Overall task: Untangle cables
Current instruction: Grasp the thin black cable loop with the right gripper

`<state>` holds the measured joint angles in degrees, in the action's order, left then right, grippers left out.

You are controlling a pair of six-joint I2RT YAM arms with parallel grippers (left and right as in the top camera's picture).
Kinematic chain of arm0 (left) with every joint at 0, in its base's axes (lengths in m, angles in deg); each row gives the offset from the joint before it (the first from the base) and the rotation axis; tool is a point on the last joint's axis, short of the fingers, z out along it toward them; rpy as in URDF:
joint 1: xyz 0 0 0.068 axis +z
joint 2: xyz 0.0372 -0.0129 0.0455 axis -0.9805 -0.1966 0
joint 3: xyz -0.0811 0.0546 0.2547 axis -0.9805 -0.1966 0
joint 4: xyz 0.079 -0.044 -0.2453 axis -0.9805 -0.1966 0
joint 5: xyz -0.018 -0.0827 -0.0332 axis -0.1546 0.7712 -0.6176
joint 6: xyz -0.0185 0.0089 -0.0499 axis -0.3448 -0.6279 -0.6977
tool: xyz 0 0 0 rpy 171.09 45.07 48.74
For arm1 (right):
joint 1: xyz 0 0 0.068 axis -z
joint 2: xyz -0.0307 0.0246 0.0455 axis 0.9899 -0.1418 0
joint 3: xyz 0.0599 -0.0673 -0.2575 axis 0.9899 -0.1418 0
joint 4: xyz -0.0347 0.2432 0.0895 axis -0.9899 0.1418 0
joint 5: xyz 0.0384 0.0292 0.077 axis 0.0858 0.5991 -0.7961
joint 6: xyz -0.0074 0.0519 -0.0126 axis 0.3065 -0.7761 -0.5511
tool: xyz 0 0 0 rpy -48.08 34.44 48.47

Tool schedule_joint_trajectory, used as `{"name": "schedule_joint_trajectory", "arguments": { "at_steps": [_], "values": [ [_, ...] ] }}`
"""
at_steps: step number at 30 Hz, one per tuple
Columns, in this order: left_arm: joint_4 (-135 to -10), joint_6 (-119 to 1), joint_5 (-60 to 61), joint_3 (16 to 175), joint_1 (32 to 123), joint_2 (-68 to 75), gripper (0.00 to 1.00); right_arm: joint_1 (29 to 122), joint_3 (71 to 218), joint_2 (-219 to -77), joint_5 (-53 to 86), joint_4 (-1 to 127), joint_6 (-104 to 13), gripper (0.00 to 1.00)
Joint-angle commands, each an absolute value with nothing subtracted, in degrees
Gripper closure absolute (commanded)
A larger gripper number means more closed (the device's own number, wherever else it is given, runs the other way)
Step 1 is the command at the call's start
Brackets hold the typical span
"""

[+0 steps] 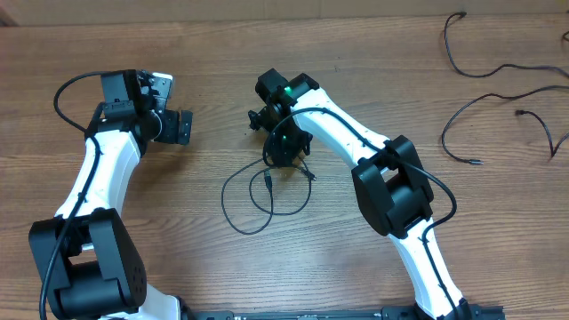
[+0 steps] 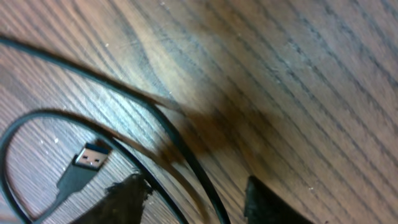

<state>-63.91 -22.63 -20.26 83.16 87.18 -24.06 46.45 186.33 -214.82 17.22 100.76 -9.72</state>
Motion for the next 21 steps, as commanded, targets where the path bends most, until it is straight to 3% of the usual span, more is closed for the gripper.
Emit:
{"name": "schedule_joint_trajectory", "arguments": {
  "at_steps": [1, 4, 12, 21],
  "values": [
    [-63.7, -23.4, -20.2, 83.2, 87.3, -24.7, 0.00, 46.8, 186.0, -214.8, 16.8, 100.5, -9.9, 0.68],
    [-63.7, -23.4, -20.2, 83.2, 87.3, -24.7, 0.01, 46.8, 186.0, -214.8, 16.6, 100.6, -10.0, 0.96],
    [-63.7, -23.4, -20.2, 83.2, 87.3, -24.7, 0.00, 47.1, 190.2, -214.3, 16.4, 107.3, -10.1, 0.96],
    [-63.7, -23.4, -20.2, 83.2, 87.3, -24.7, 0.00, 47.2, 204.9, -210.5, 16.4, 119.2, -12.4, 0.96]
  ]
}}
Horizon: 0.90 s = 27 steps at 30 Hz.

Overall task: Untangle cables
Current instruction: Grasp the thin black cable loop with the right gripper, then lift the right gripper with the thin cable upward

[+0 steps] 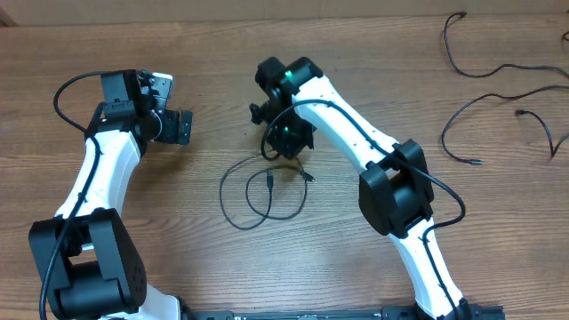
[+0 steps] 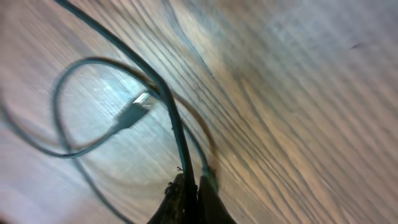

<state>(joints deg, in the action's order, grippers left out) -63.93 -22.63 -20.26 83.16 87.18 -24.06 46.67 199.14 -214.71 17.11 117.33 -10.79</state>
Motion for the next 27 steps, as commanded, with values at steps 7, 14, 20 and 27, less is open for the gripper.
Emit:
{"name": "schedule_joint_trajectory", "arguments": {
  "at_steps": [7, 14, 20, 27],
  "values": [
    [-63.7, -23.4, -20.2, 83.2, 87.3, -24.7, 0.01, 47.2, 218.8, -205.8, 17.4, 124.7, -14.1, 0.96],
    [-63.7, -23.4, -20.2, 83.2, 87.3, -24.7, 0.01, 47.2, 228.7, -200.0, 25.4, 124.3, -16.6, 0.96],
    [-63.7, -23.4, -20.2, 83.2, 87.3, -24.7, 0.00, 47.2, 231.7, -196.0, 30.0, 124.2, -16.7, 0.96],
    [-63.7, -23.4, -20.2, 83.2, 87.3, -24.7, 0.01, 47.2, 231.6, -193.0, 35.2, 124.7, -19.7, 0.96]
  ]
}}
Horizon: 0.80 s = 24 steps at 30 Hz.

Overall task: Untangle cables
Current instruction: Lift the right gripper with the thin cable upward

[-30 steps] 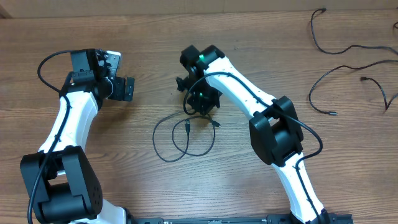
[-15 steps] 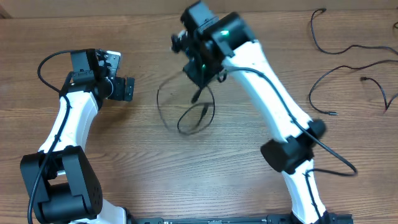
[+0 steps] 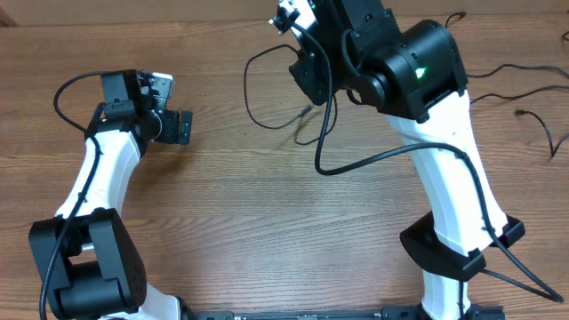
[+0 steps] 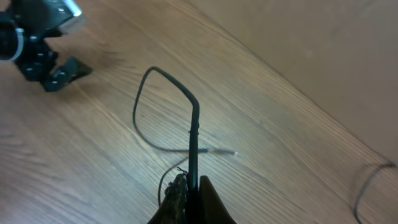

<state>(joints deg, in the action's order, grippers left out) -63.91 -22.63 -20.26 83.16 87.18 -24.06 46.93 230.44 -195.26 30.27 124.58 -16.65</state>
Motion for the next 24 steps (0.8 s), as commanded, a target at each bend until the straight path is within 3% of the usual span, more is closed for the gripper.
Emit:
{"name": "schedule_joint_trajectory", "arguments": {
  "at_steps": [1, 13, 24],
  "values": [
    [-63.7, -23.4, -20.2, 83.2, 87.3, -24.7, 0.01, 47.2, 231.6, -192.8, 37.5, 125.1, -21.6, 0.96],
    [-63.7, -23.4, -20.2, 83.2, 87.3, -24.7, 0.01, 58.6, 231.6, -189.0, 41.2, 127.3, -44.9, 0.96],
    [-63.7, -23.4, -20.2, 83.2, 87.3, -24.7, 0.00, 62.5, 231.6, -188.2, 33.3, 127.3, -46.0, 0.96]
  ]
}}
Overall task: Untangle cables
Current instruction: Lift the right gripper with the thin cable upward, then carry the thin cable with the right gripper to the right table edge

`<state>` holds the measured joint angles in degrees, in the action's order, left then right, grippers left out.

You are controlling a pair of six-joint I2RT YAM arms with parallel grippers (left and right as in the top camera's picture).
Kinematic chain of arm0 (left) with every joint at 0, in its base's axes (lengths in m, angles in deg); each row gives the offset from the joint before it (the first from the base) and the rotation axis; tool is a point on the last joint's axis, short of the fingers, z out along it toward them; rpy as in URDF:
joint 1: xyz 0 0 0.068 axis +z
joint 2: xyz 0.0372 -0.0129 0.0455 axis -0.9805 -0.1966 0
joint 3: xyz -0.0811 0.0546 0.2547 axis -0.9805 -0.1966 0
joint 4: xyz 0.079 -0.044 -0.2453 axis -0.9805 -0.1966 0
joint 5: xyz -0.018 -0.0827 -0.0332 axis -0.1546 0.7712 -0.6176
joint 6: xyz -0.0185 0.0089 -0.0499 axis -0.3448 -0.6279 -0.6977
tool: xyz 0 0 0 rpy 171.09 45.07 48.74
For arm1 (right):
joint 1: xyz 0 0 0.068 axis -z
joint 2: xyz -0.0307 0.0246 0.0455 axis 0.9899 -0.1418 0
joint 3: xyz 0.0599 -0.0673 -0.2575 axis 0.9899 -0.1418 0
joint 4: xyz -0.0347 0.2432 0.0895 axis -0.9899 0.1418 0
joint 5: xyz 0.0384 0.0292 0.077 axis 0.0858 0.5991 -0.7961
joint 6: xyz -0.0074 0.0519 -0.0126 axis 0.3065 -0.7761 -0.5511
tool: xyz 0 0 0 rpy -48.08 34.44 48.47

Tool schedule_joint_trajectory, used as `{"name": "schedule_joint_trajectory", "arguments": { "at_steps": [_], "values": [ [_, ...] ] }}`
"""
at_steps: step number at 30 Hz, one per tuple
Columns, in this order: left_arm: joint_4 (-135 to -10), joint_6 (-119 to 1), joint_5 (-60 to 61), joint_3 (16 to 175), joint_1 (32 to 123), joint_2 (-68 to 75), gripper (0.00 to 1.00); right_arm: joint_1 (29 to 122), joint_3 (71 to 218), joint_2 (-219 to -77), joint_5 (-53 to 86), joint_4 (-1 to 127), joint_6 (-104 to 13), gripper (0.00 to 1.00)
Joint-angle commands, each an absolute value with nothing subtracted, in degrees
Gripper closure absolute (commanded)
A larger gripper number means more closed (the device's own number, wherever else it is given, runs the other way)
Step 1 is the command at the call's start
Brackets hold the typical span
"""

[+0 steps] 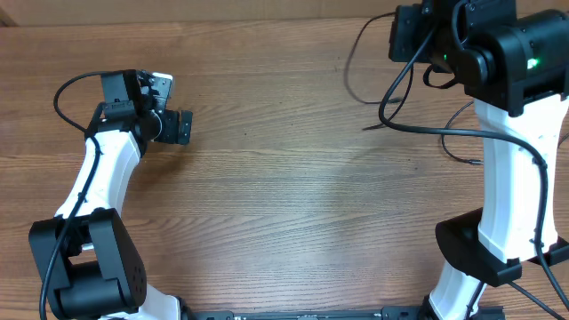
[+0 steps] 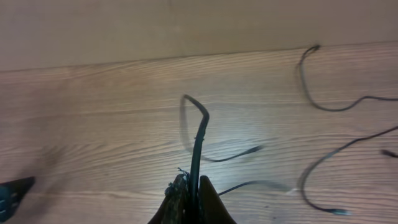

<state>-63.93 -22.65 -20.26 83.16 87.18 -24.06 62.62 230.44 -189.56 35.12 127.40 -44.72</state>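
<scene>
My right gripper (image 2: 194,190) is shut on a thin black cable (image 2: 199,130). The cable rises from the jaws, bends over and trails down toward the table. In the overhead view the right gripper (image 1: 413,34) is raised high over the back right of the table. The held cable (image 1: 384,100) hangs from it in a loop, its loose end pointing left. My left gripper (image 1: 182,126) rests at the far left, well away from any cable, and its jaw state does not show.
Other black cables (image 2: 339,109) lie spread on the wooden table (image 1: 267,204) at the back right, one ending near the back edge (image 2: 306,59). Another cable (image 2: 309,186) curls closer in. A wall borders the table's far edge.
The right arm has moved to the right with the cable, from above the table's back middle to above the back right, near the other cables. The left arm has not moved.
My right gripper was open, low over a looped cable in the middle of the table. Then it was shut on that cable. Then the cable hung high above the back middle, off the wood, and now it hangs over the back right.
</scene>
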Motion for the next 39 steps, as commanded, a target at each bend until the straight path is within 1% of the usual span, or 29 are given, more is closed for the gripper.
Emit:
{"name": "schedule_joint_trajectory", "arguments": {
  "at_steps": [1, 6, 12, 17, 22, 29, 34, 39],
  "values": [
    [-63.7, -23.4, -20.2, 83.2, 87.3, -24.7, 0.01, 62.5, 231.6, -188.2, 33.3, 127.3, -46.0, 0.96],
    [-63.7, -23.4, -20.2, 83.2, 87.3, -24.7, 0.01, 62.6, 231.6, -188.2, 33.4, 127.3, -49.1, 0.96],
    [-63.7, -23.4, -20.2, 83.2, 87.3, -24.7, 0.00, 63.6, 231.6, -188.2, 38.3, 127.3, -61.9, 0.96],
    [-63.7, -23.4, -20.2, 83.2, 87.3, -24.7, 0.00, 65.8, 231.6, -188.2, 42.0, 127.3, -68.6, 0.96],
    [-63.7, -23.4, -20.2, 83.2, 87.3, -24.7, 0.00, 69.2, 230.6, -188.2, 43.0, 127.3, -69.3, 0.96],
    [-63.7, -23.4, -20.2, 83.2, 87.3, -24.7, 0.00, 73.2, 225.8, -188.2, 41.3, 127.3, -73.6, 0.96],
    [-63.7, -23.4, -20.2, 83.2, 87.3, -24.7, 0.00, 73.6, 222.7, -187.9, 41.1, 127.3, -73.6, 0.96],
    [-63.7, -23.4, -20.2, 83.2, 87.3, -24.7, 0.00, 73.8, 217.7, -184.3, 41.6, 127.3, -73.1, 0.96]
  ]
}}
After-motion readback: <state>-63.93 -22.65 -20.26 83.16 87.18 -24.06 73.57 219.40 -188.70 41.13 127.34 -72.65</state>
